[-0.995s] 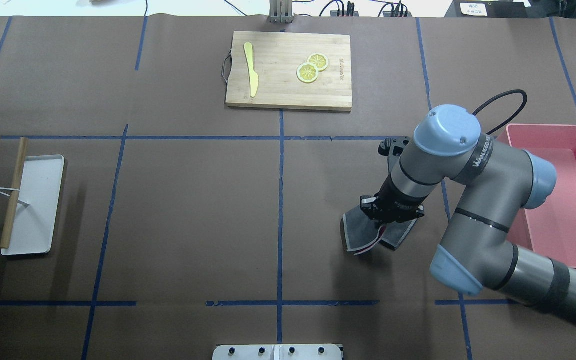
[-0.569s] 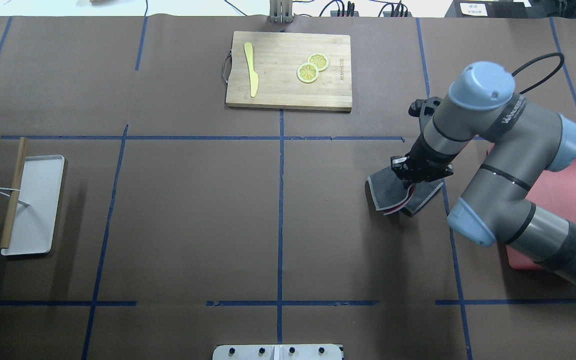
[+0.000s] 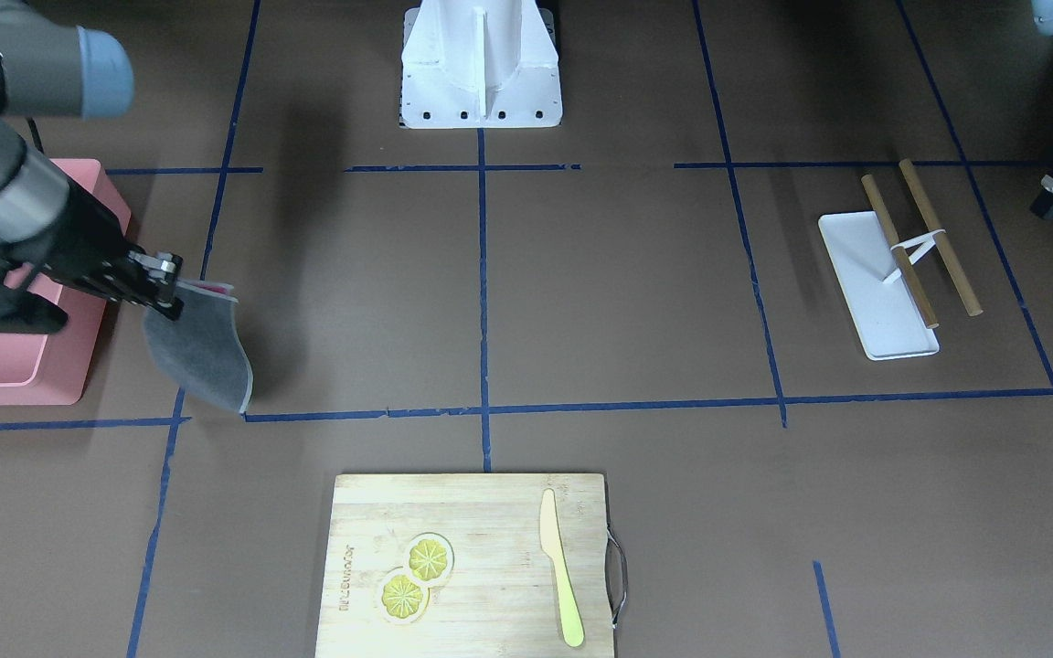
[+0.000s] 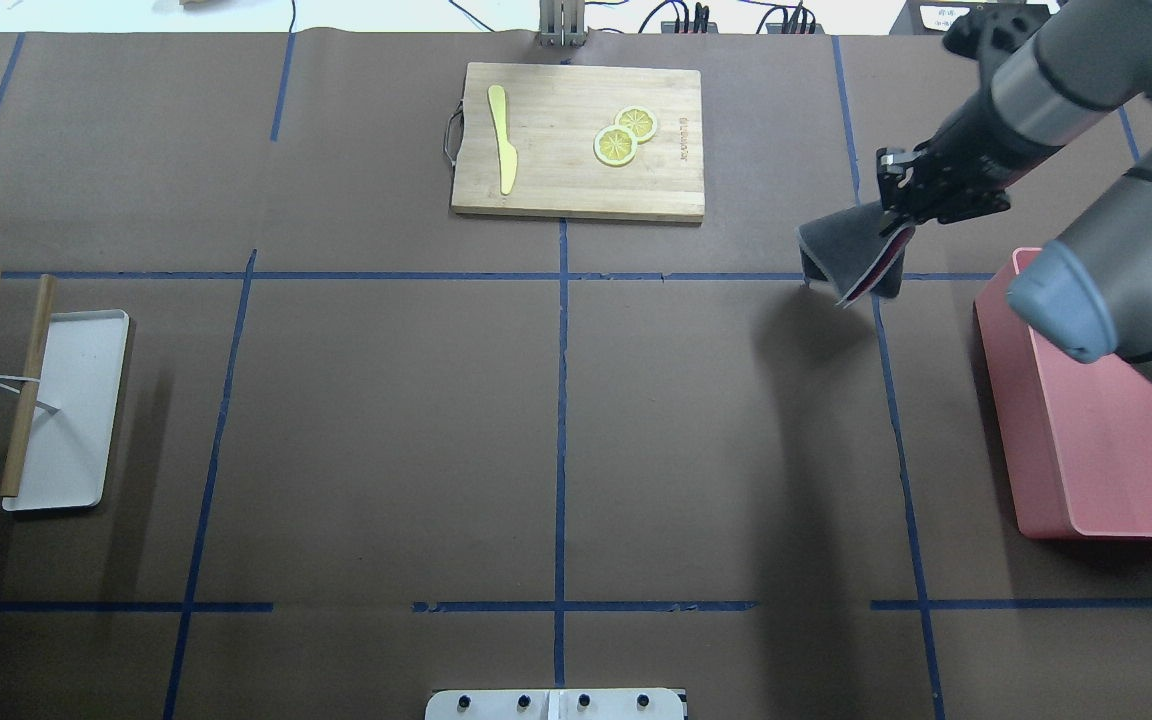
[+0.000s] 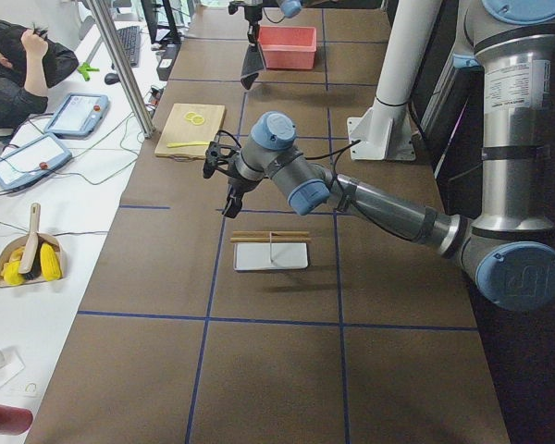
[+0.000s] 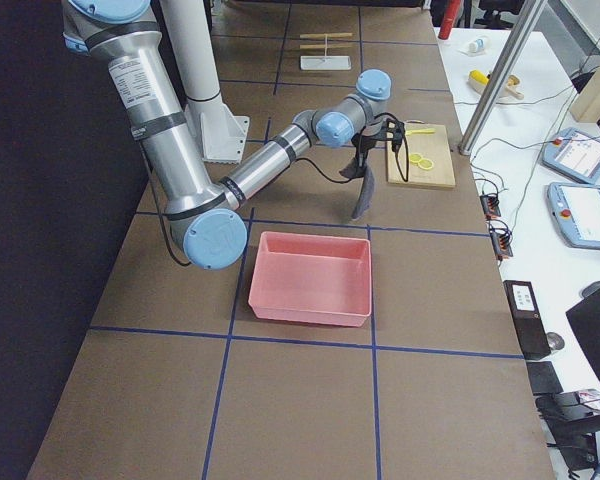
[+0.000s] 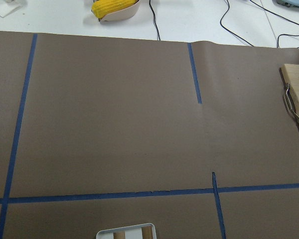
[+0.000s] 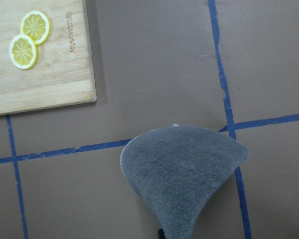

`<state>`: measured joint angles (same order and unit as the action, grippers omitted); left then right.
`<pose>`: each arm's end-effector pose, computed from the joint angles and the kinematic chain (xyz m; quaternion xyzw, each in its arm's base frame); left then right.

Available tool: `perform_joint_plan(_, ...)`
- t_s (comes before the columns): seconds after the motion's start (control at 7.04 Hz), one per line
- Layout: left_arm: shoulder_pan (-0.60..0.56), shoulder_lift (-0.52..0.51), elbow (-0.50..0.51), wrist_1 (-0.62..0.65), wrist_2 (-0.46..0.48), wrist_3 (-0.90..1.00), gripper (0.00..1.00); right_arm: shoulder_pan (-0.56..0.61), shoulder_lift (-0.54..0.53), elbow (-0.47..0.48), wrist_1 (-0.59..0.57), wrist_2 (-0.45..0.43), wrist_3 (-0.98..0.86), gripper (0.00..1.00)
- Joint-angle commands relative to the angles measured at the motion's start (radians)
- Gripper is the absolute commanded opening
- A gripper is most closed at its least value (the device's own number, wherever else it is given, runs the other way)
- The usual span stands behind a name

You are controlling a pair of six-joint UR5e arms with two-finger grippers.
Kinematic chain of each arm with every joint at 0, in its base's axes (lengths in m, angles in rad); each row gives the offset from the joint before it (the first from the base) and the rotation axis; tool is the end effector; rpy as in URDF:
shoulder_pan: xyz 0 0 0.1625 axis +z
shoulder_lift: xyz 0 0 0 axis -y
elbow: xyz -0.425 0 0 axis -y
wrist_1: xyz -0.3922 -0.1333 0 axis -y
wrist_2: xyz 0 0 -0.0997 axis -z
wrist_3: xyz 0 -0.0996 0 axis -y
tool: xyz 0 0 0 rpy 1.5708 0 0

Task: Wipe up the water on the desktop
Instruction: 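Lift the towel and drop it into the pink bin with the right gripper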

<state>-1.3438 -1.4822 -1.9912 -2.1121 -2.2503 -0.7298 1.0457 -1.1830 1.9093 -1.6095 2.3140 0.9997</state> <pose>0.0339 -0.4608 0.4314 0.2149 0.4516 -0.0761 0.8626 -0.2325 -0.5328 0.2889 -0.0090 -0.4641 0.0873 0.8814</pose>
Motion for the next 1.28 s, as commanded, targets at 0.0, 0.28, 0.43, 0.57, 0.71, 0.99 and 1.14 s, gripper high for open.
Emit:
perform_joint_plan(0.0, 0.000, 0.008, 0.002, 0.001, -0.002, 0.000, 1.00, 0.081, -0.065, 0.217, -0.149, -0.001, -0.010, 0.00)
perform_joint_plan(0.28, -0.065, 0.040, 0.037, 0.012, 0.002, 0.112, 1.00, 0.178, -0.206, 0.289, -0.156, -0.040, -0.208, 0.00)
perform_joint_plan(0.43, -0.133, 0.049, 0.099, 0.012, 0.002, 0.253, 1.00, 0.235, -0.284, 0.290, -0.156, -0.065, -0.393, 0.00)
perform_joint_plan(0.57, -0.185, 0.049, 0.162, 0.027, 0.000, 0.380, 1.00, 0.305, -0.365, 0.290, -0.156, -0.067, -0.561, 0.00)
perform_joint_plan(0.71, -0.208, 0.048, 0.199, 0.094, 0.000, 0.482, 1.00, 0.362, -0.459, 0.289, -0.156, -0.067, -0.728, 0.00)
perform_joint_plan(0.99, -0.219, 0.046, 0.224, 0.255, -0.003, 0.620, 1.00, 0.378, -0.602, 0.284, -0.156, -0.067, -0.846, 0.00)
perform_joint_plan(1.14, -0.219, 0.051, 0.256, 0.259, -0.005, 0.625, 1.00, 0.369, -0.616, 0.278, -0.156, -0.062, -0.846, 0.01)
